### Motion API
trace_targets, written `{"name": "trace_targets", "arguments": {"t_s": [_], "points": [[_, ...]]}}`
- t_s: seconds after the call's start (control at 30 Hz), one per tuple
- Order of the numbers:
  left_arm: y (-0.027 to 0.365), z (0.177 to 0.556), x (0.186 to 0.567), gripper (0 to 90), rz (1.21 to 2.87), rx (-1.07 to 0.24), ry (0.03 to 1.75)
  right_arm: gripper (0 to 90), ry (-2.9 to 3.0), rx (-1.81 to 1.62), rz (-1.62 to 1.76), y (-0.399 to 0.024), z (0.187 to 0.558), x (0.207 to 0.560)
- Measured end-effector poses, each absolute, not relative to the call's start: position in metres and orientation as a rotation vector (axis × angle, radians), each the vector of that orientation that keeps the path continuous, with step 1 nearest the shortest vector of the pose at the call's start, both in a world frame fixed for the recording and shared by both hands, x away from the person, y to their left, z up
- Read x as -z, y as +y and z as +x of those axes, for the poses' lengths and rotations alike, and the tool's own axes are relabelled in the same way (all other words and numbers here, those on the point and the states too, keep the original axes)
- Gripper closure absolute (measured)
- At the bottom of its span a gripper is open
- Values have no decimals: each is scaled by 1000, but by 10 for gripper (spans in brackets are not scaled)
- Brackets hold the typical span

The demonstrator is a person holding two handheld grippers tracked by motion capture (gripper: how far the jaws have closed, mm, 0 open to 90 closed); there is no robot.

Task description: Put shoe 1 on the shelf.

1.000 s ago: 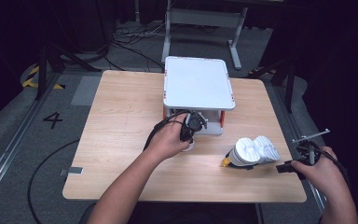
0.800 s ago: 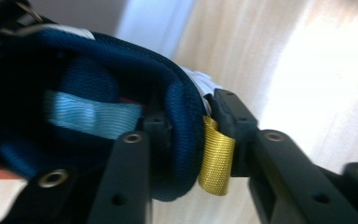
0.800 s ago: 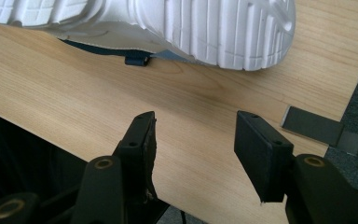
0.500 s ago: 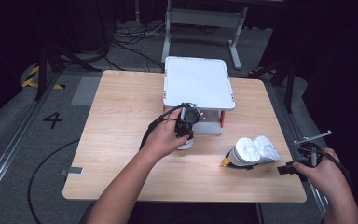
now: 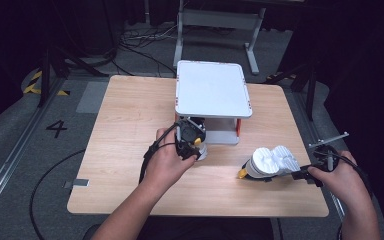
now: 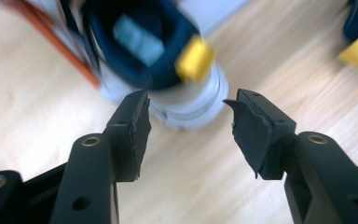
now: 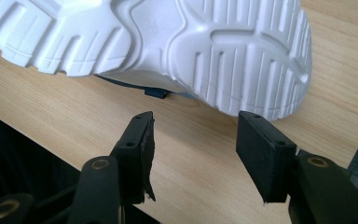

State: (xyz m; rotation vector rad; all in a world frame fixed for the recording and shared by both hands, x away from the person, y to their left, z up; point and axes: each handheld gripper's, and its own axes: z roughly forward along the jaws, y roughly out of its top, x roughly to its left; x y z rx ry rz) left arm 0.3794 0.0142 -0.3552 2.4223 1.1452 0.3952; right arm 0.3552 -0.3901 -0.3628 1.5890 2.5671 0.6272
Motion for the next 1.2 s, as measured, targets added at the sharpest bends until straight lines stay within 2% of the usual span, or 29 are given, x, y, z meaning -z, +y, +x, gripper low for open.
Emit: {"name": "trace_targets", "arguments": {"t_s": [0.2,0.27,0.33,0.43,0.53,0.67,0.77,1.0,1.2], "points": [[10,380,375,525,2428,-348,1210,473,2563,-644,1577,-391,356,360],[9,381,380,582,2396,-333,1223,472,2561,-648,1578,-391,357,360],[8,382,385,707,2370,-330,1227,471,2564,-644,1575,-393,357,361],[5,384,388,733,2354,-322,1229,471,2561,-647,1580,-393,356,360],[-1,386,394,749,2354,-302,1220,469,2557,-648,1583,-394,356,361],[-1,395,401,779,2341,-339,1218,469,2560,-643,1585,-393,355,361],[2,404,401,803,2276,-327,1203,469,2557,-641,1585,-393,354,361],[6,419,406,809,2230,-365,1226,468,2544,-635,1603,-398,350,362],[8,436,414,779,2211,-469,1223,467,2533,-631,1620,-401,345,364]]}}
